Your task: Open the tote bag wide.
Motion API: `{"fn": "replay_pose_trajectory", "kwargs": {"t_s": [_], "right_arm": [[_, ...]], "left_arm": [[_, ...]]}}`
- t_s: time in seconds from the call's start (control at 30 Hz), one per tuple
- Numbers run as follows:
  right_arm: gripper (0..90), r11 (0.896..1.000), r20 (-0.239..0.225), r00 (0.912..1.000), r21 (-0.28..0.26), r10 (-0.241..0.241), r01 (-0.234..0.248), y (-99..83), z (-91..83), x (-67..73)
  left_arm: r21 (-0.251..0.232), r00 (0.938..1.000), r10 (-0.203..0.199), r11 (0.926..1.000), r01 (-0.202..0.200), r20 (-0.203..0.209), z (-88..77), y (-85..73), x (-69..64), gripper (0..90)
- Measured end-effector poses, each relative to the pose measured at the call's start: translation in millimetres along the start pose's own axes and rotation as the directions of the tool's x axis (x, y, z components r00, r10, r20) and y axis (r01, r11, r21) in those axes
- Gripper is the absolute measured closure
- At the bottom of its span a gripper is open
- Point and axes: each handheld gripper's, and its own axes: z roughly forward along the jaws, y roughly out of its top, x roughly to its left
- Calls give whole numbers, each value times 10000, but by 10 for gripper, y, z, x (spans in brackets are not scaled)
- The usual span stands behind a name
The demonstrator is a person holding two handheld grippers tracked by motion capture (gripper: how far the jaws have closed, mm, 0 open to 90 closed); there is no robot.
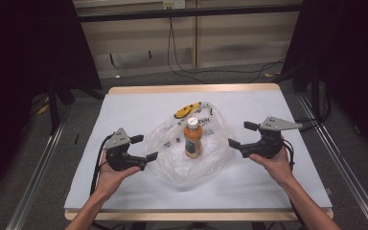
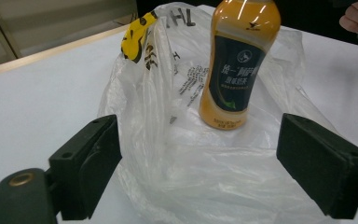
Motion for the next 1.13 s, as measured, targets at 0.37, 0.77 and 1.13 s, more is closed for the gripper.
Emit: {"fn": "replay_pose_trajectory", "kwargs": {"t_s": [0.37,0.77,1.13], "right_arm": [[19,9994,229,9992,-147,330,-326,-127,-339,188],[30,9974,1171,9906,-53,714,-712,-428,-731,226],[44,9928,1386,9837,-509,1143,-1082,-548,-896,198]], "left_arm": [[-524,9992,-157,9985,137,-379,-285,-180,-132,36],[-777,9911,-534,9960,441,-1219,-552,-492,-300,27],[-824,9854,-869,9937,753,-1467,-656,-620,-200,29]]}}
